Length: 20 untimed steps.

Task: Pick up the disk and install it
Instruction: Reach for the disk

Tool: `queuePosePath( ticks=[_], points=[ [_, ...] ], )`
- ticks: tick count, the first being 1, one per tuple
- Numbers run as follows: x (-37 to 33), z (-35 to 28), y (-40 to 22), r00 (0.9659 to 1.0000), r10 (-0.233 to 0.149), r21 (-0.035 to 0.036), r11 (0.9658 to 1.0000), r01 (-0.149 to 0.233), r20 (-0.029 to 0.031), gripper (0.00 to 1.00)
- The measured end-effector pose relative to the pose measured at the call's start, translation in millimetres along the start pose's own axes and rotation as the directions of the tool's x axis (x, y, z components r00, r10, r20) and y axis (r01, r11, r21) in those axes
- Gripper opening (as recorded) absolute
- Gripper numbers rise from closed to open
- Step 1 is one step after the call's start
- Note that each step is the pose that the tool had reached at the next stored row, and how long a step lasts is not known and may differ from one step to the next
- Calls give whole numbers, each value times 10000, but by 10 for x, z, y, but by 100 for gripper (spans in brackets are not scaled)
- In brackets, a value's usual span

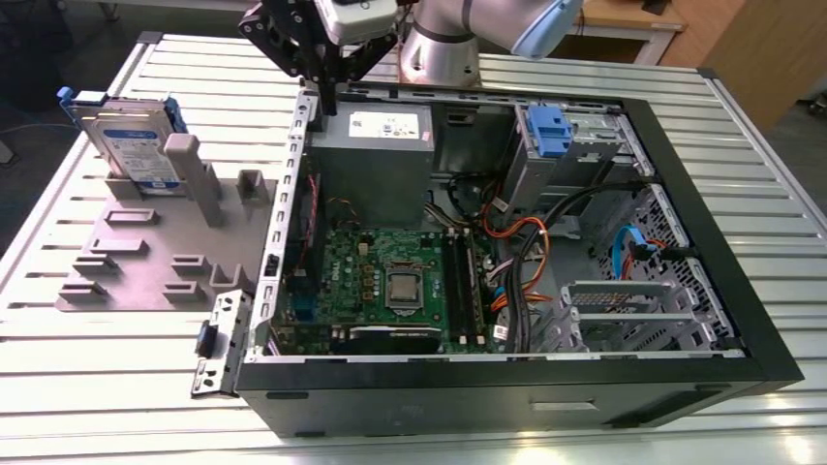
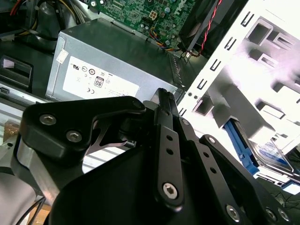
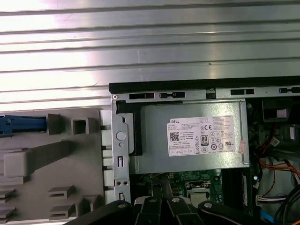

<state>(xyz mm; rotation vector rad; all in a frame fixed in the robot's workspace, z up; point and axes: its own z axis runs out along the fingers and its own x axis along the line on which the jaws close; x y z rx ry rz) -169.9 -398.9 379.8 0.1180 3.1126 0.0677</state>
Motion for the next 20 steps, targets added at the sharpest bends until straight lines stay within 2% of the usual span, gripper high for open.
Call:
queuePosePath(
  ticks=[7,15,20],
  points=[
    [19,2,-2,10000,1,-1,10000,-1,1,11],
    [122,4,-7,10000,1,0,10000,-1,0,11],
    [156,7,-10,10000,0,0,10000,0,0,11]
  ],
)
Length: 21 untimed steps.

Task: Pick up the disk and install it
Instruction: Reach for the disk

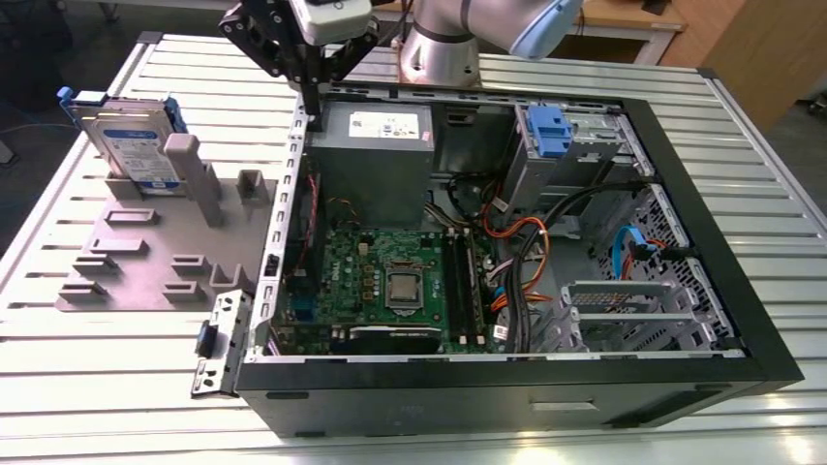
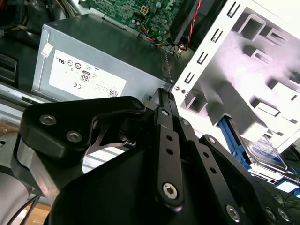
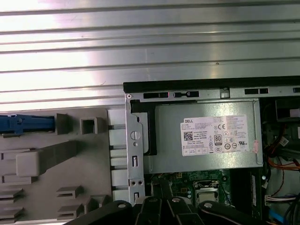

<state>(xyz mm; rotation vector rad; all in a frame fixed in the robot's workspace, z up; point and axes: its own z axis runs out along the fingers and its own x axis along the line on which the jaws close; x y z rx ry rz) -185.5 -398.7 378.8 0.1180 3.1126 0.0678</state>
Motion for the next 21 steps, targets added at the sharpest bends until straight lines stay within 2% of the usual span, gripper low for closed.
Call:
queuePosePath(
  ticks=[3,5,21],
  points=[
    [3,0,-1,10000,-1,1,10000,1,-1,11],
    [42,15,-4,10000,0,-2,10000,0,-1,11],
    [86,16,-8,10000,0,-2,10000,0,-1,11]
  ],
)
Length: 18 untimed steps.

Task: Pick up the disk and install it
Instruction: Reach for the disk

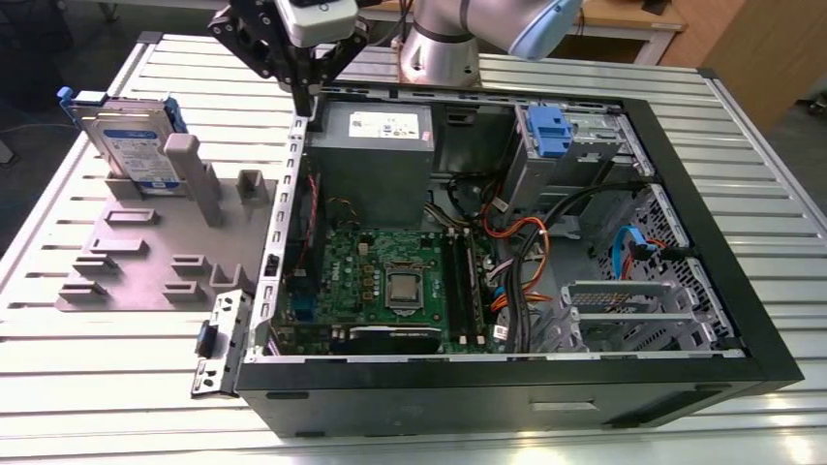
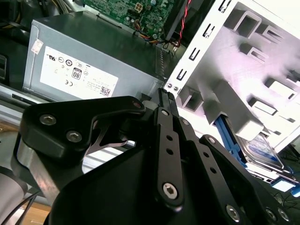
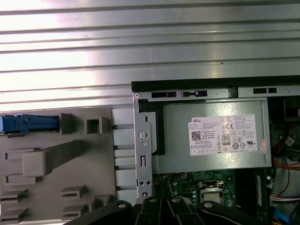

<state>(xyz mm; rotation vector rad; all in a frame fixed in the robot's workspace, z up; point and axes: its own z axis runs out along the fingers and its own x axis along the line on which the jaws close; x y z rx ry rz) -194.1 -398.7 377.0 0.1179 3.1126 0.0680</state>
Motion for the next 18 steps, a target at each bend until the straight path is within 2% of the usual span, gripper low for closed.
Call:
queuePosePath(
  ticks=[18],
  points=[
    [42,1,-3,10000,0,0,10000,0,0,11]
  ],
)
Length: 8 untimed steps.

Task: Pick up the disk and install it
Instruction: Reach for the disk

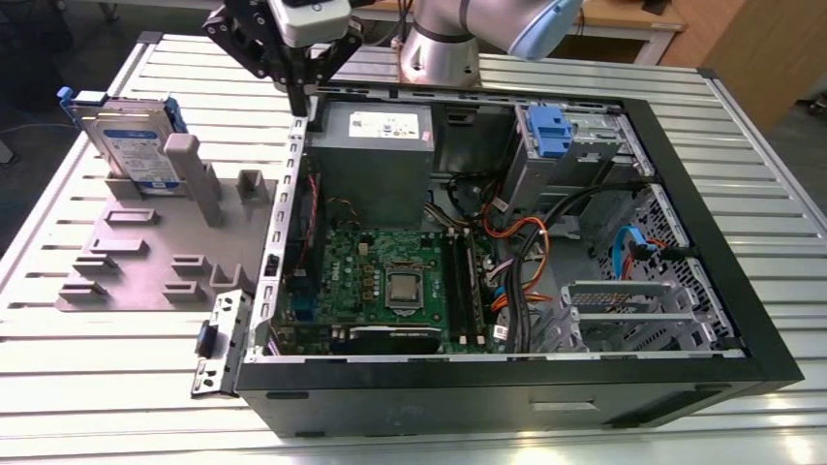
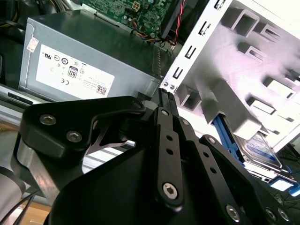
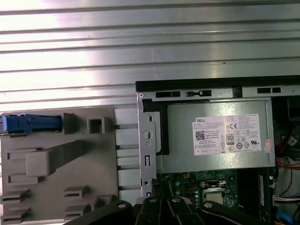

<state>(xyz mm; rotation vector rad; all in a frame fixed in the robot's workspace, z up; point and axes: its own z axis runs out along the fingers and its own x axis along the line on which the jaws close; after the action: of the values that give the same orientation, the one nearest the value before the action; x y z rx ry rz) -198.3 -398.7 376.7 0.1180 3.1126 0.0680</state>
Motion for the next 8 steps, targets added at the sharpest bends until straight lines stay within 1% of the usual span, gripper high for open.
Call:
queuePosePath(
  ticks=[8],
  points=[
    [17,1,-1,10000,0,0,10000,0,0,11]
  ],
)
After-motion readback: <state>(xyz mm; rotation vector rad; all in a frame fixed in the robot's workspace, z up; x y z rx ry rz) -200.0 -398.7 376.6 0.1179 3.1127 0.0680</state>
